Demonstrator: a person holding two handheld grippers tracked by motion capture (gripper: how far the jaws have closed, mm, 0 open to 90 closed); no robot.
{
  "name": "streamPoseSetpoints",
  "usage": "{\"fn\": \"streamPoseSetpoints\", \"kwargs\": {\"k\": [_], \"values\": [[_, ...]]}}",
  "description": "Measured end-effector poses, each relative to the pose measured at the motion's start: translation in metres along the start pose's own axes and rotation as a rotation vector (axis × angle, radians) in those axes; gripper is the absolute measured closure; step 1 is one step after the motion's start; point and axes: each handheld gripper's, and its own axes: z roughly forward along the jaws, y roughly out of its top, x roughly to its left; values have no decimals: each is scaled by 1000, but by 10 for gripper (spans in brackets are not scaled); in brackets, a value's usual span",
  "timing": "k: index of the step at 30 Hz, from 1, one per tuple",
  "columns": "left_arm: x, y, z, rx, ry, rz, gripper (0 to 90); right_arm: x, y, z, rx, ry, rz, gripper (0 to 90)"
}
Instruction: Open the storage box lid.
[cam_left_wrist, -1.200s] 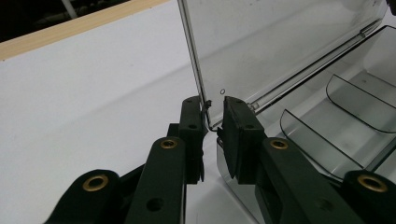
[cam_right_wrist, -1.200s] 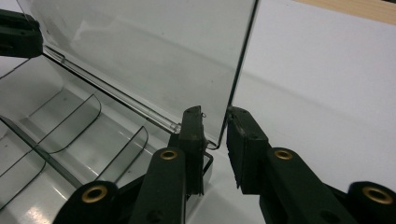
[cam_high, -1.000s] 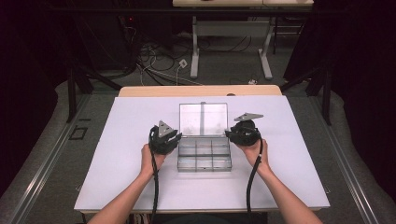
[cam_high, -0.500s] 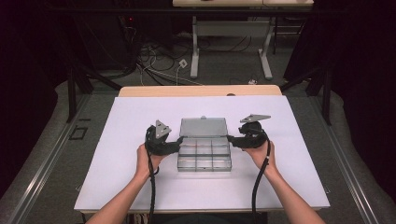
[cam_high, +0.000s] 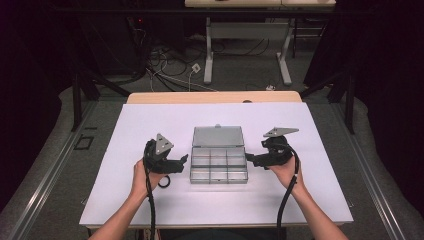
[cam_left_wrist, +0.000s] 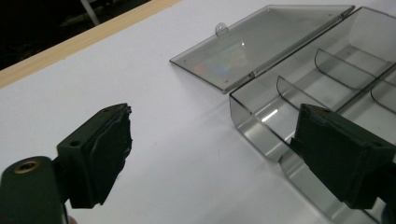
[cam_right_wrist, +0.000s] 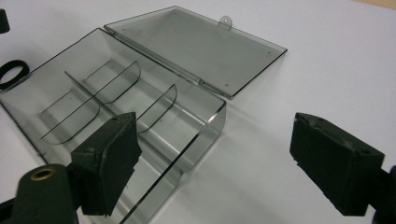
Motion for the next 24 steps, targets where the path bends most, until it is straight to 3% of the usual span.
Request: {"fn": "streamPoseSetpoints", "kwargs": {"k": [10,24], "values": [[11,-21,-22,34,6,-22,42,7,-22,-19,13,31,-39,60],[15,-39,-30,64,-9,-22,2,15,-49,-30,18,64,-49,0]]}}
